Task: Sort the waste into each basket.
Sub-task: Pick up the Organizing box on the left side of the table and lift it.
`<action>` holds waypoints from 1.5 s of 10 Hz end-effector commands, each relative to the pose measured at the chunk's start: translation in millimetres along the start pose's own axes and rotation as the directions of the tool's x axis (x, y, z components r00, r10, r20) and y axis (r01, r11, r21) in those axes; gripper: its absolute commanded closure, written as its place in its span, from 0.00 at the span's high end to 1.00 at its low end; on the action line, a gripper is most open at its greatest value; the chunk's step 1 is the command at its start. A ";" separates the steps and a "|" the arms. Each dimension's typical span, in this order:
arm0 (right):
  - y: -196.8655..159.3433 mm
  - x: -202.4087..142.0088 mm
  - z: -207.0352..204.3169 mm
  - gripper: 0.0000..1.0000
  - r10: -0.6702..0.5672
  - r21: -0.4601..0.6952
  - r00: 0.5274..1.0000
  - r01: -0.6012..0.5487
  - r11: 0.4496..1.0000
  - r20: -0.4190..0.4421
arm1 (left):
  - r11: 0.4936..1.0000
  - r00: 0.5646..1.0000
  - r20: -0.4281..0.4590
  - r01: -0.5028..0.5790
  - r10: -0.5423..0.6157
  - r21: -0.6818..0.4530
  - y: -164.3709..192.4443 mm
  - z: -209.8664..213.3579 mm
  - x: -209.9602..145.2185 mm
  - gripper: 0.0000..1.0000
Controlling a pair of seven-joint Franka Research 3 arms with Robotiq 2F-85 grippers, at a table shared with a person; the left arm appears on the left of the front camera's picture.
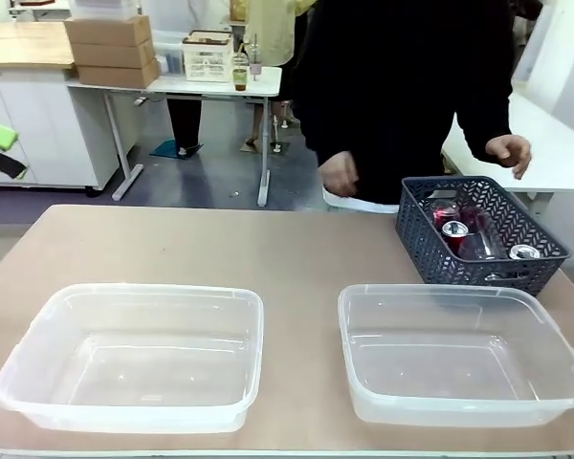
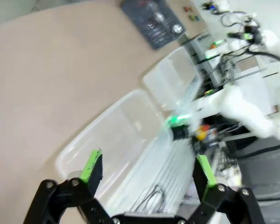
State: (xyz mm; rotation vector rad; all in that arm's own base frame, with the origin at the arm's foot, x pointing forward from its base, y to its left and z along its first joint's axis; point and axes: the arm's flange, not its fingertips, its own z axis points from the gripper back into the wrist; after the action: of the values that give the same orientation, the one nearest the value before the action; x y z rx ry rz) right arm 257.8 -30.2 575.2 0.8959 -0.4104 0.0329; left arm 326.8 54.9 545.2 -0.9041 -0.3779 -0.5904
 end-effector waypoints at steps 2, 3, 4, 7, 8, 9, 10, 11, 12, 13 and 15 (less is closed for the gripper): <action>95.9 -48.9 -167.1 1.00 0.068 -0.188 0.956 -0.125 0.974 -0.285 | 0.957 0.958 -0.286 0.080 0.003 0.278 -42.9 22.0 -25.5 1.00; 115.9 -86.3 -212.8 1.00 0.138 -0.162 0.900 -0.222 0.962 -0.414 | 0.934 0.944 -0.331 0.111 0.009 0.340 -57.7 23.5 -42.5 1.00; 125.4 -116.1 -241.5 1.00 0.188 -0.111 0.844 -0.279 0.954 -0.502 | 0.934 0.923 -0.385 0.131 0.007 0.332 -66.2 8.6 -54.0 1.00; 135.9 -100.4 -215.7 1.00 0.138 -0.167 0.885 -0.233 0.958 -0.444 | 0.934 0.940 -0.342 0.115 0.008 0.338 -55.1 23.9 -39.2 1.00; 152.4 -136.2 -251.6 1.00 0.195 -0.144 0.836 -0.307 0.941 -0.512 | 0.934 0.940 -0.342 0.115 0.008 0.338 -55.1 23.9 -39.2 1.00; 169.8 -146.4 -284.7 1.00 0.080 -0.275 0.868 -0.242 0.930 -0.491 | 0.938 0.930 -0.367 0.135 -0.009 0.319 -65.4 10.8 -48.9 1.00; 184.5 -156.1 -329.6 1.00 -0.013 -0.351 0.884 -0.173 0.920 -0.468 | 0.944 0.912 -0.409 0.103 0.036 0.313 -60.4 -21.9 -49.5 1.00; 186.1 -158.0 -368.2 1.00 -0.082 -0.459 0.918 -0.114 0.881 -0.387 | 0.926 0.913 -0.386 0.030 0.128 0.377 -47.9 -56.9 -59.8 1.00; 182.4 -161.5 -394.8 1.00 -0.134 -0.559 0.942 -0.065 0.827 -0.308 | 0.913 0.893 -0.405 -0.017 0.197 0.407 -36.2 -85.7 -73.4 1.00; 175.8 -166.1 -413.2 1.00 -0.149 -0.611 0.948 -0.058 0.790 -0.282 | 0.914 0.855 -0.457 -0.046 0.245 0.404 -25.7 -109.1 -88.8 1.00; 172.4 -188.6 -384.1 1.00 -0.072 -0.497 0.938 -0.113 0.860 -0.338 | 0.907 0.821 -0.482 -0.098 0.306 0.409 -9.0 -130.6 -100.9 1.00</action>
State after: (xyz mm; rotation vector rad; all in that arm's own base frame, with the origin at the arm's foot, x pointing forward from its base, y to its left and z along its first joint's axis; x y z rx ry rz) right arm 191.5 408.3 403.7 0.2746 -0.0693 0.0696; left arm 278.1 -20.5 465.9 -0.3782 0.0888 -0.5399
